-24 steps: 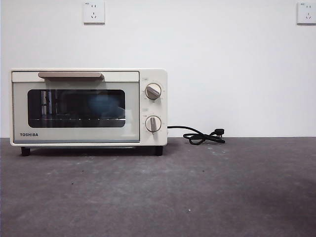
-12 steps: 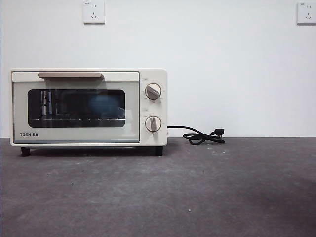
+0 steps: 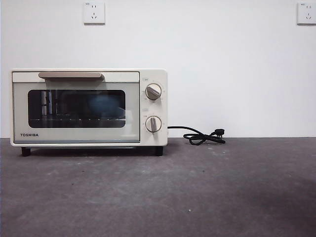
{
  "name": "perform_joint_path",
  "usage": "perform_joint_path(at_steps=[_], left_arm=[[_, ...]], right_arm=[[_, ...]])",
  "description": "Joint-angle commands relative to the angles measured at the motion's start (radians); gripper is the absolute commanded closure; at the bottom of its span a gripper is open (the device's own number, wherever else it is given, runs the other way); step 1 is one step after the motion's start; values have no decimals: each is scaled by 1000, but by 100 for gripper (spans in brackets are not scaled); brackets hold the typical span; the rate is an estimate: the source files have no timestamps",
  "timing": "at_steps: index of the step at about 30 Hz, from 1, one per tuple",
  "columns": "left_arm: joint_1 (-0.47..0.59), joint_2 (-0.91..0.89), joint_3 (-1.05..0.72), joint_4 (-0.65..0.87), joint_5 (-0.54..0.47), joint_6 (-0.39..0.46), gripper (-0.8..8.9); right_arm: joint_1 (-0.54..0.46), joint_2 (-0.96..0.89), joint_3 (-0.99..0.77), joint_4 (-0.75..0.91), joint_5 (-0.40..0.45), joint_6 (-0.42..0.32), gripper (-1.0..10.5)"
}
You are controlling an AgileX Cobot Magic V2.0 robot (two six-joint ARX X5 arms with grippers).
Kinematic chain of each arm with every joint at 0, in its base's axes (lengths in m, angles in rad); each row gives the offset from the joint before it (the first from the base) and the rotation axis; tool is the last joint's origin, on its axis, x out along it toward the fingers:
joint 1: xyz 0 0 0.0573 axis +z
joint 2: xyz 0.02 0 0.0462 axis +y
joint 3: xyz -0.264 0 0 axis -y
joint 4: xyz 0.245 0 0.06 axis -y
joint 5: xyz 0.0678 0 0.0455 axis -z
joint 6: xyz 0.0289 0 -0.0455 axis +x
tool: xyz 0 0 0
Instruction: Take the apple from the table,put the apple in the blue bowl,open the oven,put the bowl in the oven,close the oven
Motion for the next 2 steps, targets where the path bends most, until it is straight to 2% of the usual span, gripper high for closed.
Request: perform_joint_path(at_steps=[1,2], left_arm=[[-2,0,-11,6,3,-8,817],[-2,0,-11,6,3,-8,817]], right_arm=[[2,-1,-9,6,4,9,945],[2,-1,-9,6,4,9,945]])
